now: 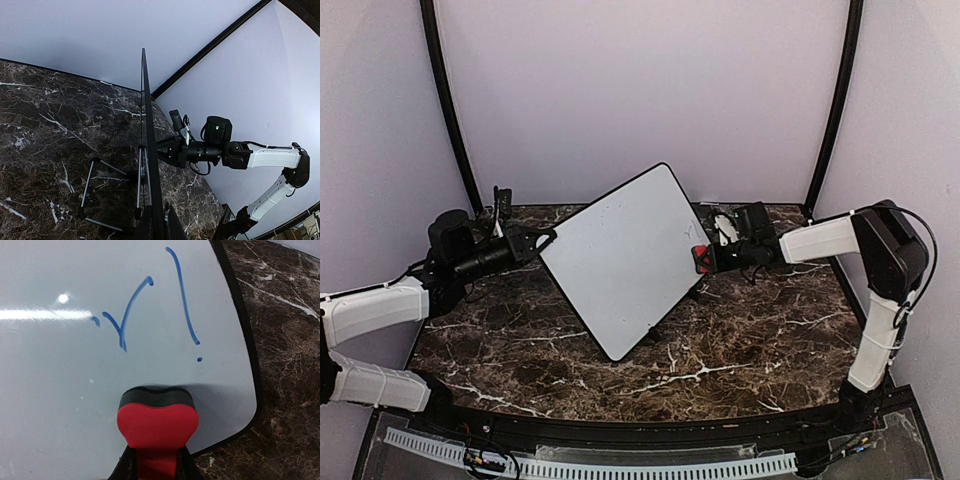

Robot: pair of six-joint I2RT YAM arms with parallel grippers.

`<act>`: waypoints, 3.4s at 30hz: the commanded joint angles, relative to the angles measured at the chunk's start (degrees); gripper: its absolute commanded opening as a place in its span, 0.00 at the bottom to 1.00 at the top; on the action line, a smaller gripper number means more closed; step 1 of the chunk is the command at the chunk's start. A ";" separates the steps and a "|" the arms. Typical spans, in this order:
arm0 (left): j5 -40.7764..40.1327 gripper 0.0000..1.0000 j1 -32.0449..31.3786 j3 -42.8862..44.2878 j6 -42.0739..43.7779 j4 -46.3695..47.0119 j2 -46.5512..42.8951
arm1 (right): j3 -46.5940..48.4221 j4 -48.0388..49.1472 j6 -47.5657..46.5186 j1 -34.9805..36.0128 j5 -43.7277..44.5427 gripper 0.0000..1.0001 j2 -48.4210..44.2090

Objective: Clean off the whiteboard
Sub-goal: Erase the whiteboard at the center of the board.

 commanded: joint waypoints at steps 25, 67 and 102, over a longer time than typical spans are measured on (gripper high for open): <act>6.36 0.00 -0.99 0.32 -0.84 9.38 -2.55 | 6.06 -2.50 0.05 0.18 -1.10 0.18 2.45; 7.07 0.00 -0.91 0.50 -1.32 9.90 -1.68 | 4.50 -1.00 0.23 -1.05 -4.26 0.18 -0.13; 6.85 0.00 -0.95 0.41 -1.03 9.64 -1.97 | 3.41 1.38 -0.43 -0.35 -3.03 0.18 0.82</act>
